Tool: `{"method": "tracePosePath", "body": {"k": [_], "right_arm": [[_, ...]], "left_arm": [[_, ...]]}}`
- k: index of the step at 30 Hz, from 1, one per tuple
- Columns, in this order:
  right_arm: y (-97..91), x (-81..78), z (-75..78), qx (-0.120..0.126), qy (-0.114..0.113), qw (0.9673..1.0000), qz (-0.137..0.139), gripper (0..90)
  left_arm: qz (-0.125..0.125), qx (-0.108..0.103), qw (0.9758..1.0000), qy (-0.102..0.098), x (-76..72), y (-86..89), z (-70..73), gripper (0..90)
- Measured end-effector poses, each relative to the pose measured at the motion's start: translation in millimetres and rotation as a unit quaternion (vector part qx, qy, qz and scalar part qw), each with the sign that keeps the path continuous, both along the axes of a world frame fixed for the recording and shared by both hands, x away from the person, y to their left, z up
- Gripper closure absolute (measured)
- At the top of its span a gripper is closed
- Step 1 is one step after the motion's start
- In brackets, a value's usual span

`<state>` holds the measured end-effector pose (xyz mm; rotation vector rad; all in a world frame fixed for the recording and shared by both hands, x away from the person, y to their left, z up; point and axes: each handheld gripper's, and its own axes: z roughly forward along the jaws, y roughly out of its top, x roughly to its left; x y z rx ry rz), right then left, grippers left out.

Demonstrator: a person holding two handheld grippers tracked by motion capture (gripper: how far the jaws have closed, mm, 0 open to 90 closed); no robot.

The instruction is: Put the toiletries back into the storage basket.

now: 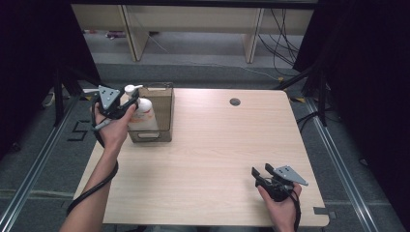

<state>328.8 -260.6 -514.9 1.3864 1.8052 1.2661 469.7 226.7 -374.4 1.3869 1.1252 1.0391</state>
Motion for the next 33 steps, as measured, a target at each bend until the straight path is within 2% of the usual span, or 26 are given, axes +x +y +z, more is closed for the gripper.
{"method": "tracePosePath", "body": {"k": [1,8,11,21,24,30,31,33], "right_arm": [[-1.1,-0.5,0.7,-0.009,0.000,1.0000,-0.002,42.1],[-1.0,-1.0,1.1,-0.006,0.002,1.0000,-0.002,42.0],[-0.4,0.2,-0.1,0.001,0.000,1.0000,0.003,42.0],[-0.2,0.2,-0.1,0.001,0.000,1.0000,0.001,42.0],[0.4,-0.1,0.2,0.004,0.003,1.0000,0.001,42.0],[0.0,0.3,-0.1,0.001,0.000,1.0000,0.001,42.0],[-0.3,-0.7,0.7,-0.003,0.005,1.0000,-0.001,42.0],[0.0,0.0,0.0,0.000,0.001,1.0000,0.000,42.0]], "left_arm": [[0.000,0.000,1.0000,0.000,0.0,0.0,0.0,44.4],[0.000,-0.009,1.0000,-0.002,-4.8,1.8,-0.2,35.6],[-0.008,-0.015,0.9998,-0.006,-11.3,3.9,-0.3,33.6],[-0.025,-0.019,0.9995,-0.011,-32.3,10.1,-5.3,33.0],[-0.032,-0.022,0.9992,-0.010,-42.5,11.1,-10.9,33.0],[-0.036,-0.019,0.9992,-0.005,-54.0,12.2,-20.1,33.1],[-0.036,-0.020,0.9991,-0.005,-56.0,12.4,-22.3,33.0],[-0.039,-0.019,0.9991,-0.001,-61.9,13.2,-29.6,33.1]]}}
